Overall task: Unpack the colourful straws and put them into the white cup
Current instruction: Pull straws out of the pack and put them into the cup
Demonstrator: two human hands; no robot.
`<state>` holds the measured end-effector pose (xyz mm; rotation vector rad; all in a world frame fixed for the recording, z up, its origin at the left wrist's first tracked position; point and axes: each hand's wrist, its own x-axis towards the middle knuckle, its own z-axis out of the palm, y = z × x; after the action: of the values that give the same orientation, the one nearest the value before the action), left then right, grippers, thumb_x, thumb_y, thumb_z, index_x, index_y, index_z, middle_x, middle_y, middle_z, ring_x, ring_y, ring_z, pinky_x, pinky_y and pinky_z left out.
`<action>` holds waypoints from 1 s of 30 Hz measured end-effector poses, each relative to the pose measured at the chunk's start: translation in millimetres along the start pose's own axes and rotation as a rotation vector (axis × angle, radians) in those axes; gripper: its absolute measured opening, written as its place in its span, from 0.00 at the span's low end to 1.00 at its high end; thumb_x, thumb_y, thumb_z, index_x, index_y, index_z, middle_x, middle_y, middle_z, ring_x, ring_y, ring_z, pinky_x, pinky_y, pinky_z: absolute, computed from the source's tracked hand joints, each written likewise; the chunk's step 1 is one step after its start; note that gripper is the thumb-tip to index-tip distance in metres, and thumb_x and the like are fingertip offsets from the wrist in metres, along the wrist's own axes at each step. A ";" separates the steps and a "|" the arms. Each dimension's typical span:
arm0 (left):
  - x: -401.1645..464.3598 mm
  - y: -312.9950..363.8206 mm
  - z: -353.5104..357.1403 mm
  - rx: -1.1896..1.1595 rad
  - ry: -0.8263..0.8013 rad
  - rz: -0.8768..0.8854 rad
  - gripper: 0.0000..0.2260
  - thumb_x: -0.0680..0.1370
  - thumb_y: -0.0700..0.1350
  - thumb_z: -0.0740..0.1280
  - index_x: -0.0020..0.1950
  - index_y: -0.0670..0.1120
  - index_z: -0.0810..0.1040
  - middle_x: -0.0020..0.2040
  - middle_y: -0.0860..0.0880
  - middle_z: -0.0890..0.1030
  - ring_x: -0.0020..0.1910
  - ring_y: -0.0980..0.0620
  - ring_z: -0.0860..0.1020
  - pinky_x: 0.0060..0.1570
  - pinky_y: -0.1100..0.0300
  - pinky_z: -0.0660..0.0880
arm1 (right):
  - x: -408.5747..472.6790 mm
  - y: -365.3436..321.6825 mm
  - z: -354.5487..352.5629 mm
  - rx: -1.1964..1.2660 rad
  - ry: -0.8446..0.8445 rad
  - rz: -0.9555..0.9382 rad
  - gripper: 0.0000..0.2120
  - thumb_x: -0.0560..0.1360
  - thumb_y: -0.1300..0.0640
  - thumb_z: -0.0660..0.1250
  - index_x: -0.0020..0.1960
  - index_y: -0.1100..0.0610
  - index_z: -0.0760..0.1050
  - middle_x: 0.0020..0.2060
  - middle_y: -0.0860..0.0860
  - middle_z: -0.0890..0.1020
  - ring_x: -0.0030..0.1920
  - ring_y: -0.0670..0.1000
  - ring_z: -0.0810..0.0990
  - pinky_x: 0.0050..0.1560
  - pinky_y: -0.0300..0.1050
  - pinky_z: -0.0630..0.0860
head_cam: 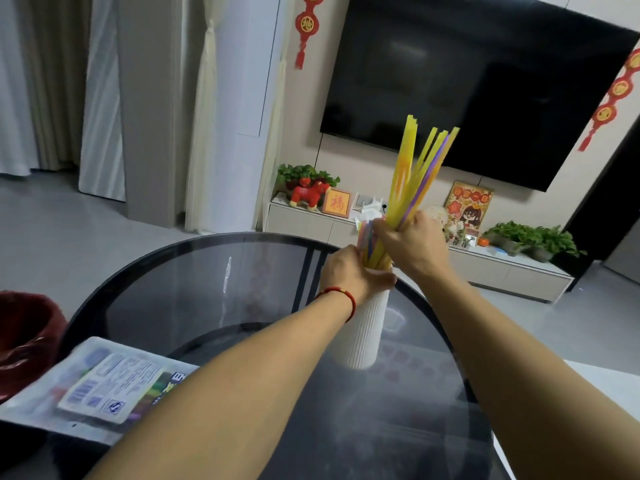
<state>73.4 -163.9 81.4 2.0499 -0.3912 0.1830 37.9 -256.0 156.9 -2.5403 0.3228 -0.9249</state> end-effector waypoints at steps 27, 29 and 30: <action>-39.4 -17.8 13.7 -0.103 -0.050 0.159 0.26 0.65 0.64 0.75 0.56 0.58 0.69 0.45 0.58 0.77 0.40 0.62 0.75 0.33 0.69 0.67 | -23.0 12.7 -29.1 0.054 -0.318 -0.343 0.25 0.88 0.49 0.52 0.53 0.66 0.81 0.51 0.63 0.85 0.49 0.61 0.83 0.49 0.51 0.81; -40.8 -19.8 15.8 -0.061 -0.086 0.136 0.26 0.63 0.61 0.76 0.54 0.59 0.67 0.41 0.59 0.75 0.39 0.60 0.76 0.31 0.68 0.68 | -23.3 13.1 -32.9 0.244 -0.266 -0.260 0.24 0.88 0.48 0.53 0.62 0.62 0.82 0.60 0.60 0.84 0.57 0.56 0.82 0.50 0.43 0.78; -41.1 -22.6 16.0 -0.062 -0.105 0.121 0.27 0.62 0.61 0.76 0.54 0.59 0.67 0.41 0.59 0.76 0.39 0.59 0.76 0.30 0.67 0.68 | -22.7 11.7 -36.8 0.345 -0.182 -0.214 0.23 0.87 0.48 0.53 0.65 0.60 0.81 0.63 0.57 0.83 0.60 0.53 0.80 0.52 0.40 0.76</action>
<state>42.3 -159.5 43.1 1.9811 -0.5801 0.1347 -4.1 -269.5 164.4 -2.3412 -0.1547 -0.7405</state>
